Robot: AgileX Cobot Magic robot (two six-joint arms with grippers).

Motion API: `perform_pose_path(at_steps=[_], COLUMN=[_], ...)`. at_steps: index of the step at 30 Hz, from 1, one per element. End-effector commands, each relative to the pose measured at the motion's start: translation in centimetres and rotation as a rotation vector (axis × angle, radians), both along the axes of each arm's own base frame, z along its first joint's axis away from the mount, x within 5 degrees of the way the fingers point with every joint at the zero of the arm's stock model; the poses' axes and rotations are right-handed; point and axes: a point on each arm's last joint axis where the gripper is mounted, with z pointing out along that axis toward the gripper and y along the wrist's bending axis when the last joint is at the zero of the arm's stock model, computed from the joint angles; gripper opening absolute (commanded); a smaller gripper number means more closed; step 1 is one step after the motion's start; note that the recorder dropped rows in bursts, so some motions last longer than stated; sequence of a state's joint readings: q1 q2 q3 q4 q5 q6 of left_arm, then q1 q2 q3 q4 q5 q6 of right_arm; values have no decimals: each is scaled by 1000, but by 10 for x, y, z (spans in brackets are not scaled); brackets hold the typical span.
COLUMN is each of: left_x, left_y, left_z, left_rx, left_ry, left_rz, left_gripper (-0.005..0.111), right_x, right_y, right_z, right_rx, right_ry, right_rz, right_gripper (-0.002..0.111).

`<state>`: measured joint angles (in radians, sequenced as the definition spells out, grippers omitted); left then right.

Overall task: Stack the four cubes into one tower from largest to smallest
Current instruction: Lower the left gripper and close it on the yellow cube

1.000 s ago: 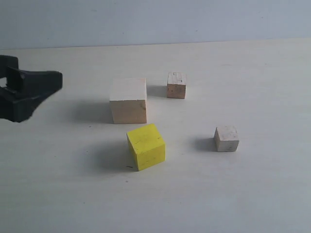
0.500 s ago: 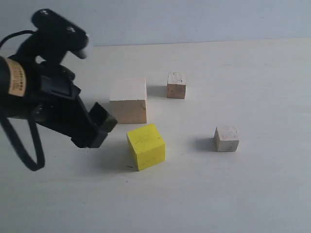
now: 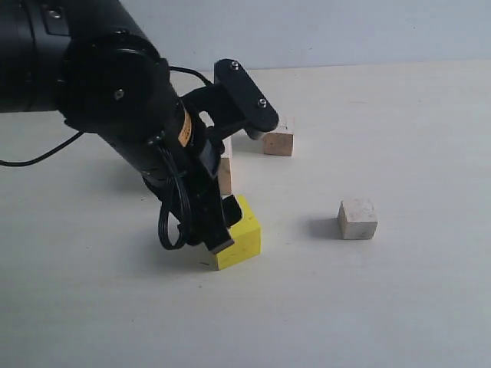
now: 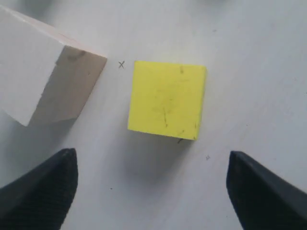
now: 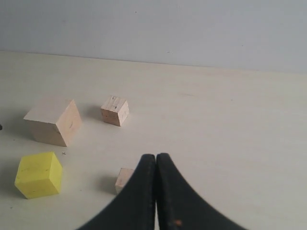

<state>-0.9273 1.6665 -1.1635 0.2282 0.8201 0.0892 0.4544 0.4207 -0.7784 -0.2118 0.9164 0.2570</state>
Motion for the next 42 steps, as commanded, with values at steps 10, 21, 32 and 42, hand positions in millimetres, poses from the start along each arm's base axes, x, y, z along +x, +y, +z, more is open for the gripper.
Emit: perform_pose_path(at_steps=[10, 21, 32, 42], left_x=[7, 26, 30, 48], left_y=[-10, -22, -22, -34], left_z=[-7, -10, -27, -51], left_rx=[16, -65, 30, 129], left_ry=[60, 282, 291, 260], left_rz=[89, 181, 36, -77], left_gripper=[81, 81, 81, 81], right_x=[-1, -3, -7, -8], right_y=[1, 1, 8, 8], right_z=[-1, -4, -7, -8], right_rx=[10, 15, 98, 66], right_ry=[3, 44, 113, 117], right_rz=[7, 10, 59, 70], right_gripper=[0, 0, 0, 0])
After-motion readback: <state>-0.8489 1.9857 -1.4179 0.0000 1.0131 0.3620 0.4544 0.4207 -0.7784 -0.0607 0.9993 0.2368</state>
